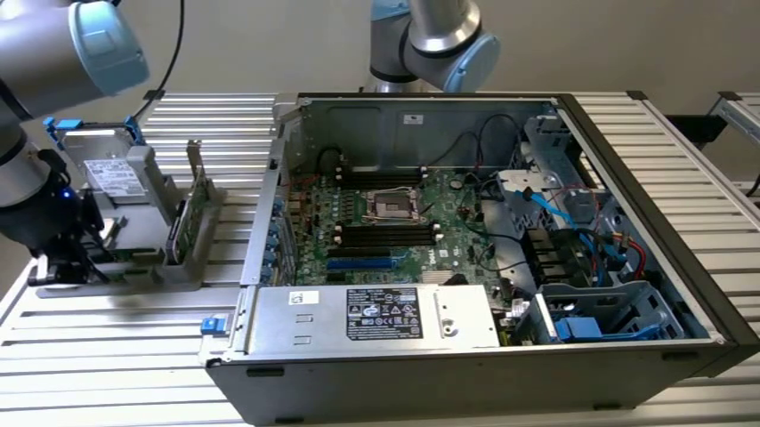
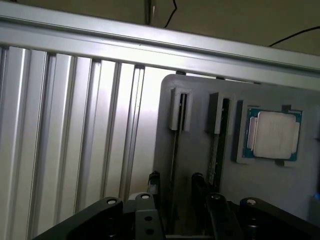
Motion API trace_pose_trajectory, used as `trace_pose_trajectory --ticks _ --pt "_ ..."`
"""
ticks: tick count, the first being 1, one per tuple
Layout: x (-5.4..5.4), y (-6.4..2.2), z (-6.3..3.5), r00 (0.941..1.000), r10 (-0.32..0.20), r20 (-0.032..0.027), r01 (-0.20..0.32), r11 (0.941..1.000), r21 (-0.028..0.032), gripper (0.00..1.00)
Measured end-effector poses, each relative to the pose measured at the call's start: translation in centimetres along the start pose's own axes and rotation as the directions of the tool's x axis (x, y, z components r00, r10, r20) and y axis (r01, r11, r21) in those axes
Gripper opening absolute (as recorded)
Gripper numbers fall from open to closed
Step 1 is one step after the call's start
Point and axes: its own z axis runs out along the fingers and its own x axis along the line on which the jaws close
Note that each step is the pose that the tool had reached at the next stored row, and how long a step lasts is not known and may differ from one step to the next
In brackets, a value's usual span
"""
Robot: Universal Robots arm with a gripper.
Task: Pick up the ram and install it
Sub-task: 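Pick up the ram and move it above insertion slot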
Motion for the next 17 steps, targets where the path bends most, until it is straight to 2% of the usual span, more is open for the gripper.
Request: trace_pose_trajectory --ticks 8,17 --pt "0.08 -0.27 0.52 1.0000 0.000 0.0012 0.000 1.0000 -0.0023 0.39" --pt "0.17 -0.55 0.92 1.0000 0.001 0.0027 -0.001 0.9999 -0.0159 0.39"
